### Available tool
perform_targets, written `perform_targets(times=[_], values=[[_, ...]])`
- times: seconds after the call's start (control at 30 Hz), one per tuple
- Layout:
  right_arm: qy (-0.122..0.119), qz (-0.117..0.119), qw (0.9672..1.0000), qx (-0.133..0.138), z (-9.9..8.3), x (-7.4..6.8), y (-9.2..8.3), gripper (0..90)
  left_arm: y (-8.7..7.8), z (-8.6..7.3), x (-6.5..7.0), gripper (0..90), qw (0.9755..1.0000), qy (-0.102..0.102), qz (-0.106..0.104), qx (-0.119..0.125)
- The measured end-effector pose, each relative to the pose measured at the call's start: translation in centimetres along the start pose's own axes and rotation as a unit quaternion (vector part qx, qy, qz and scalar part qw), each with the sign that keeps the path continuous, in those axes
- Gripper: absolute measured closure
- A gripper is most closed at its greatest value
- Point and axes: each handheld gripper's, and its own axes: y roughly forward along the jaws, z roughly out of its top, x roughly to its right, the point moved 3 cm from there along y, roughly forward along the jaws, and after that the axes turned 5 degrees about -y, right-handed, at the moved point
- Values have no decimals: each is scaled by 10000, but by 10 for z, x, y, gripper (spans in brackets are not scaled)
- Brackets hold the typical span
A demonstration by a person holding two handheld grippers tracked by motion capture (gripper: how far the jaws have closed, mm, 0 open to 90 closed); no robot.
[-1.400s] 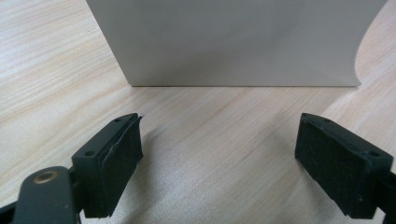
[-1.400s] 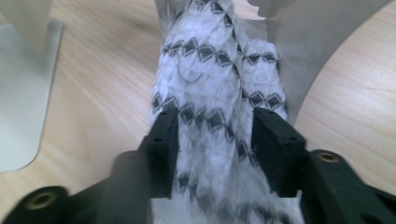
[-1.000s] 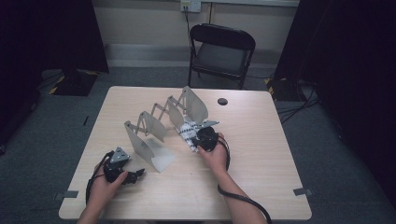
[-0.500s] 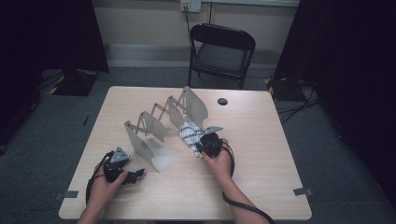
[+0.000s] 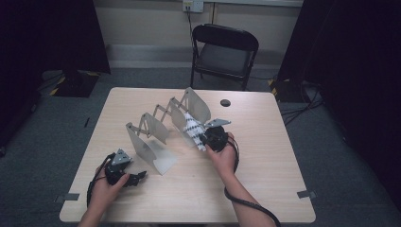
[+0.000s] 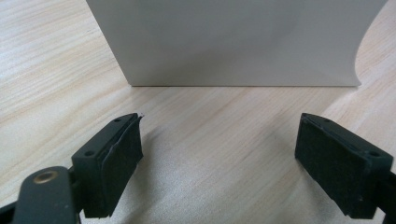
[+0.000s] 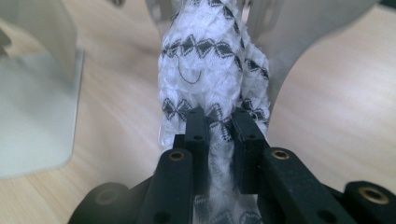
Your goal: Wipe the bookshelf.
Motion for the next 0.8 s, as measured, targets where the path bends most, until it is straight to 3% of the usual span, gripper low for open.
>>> perform_targets(times=[0.2, 0.37, 0.8], values=[[-222, -13, 9990, 395, 41, 0, -14, 788, 0, 0, 0, 144, 10000, -1, 8, 9], [-411, 119, 9975, 562, 62, -1, -15, 787, 0, 0, 0, 144, 10000, -1, 7, 9], [-684, 361, 9970, 76, 26, -9, 21, 786, 0, 0, 0, 145, 10000, -1, 7, 9]])
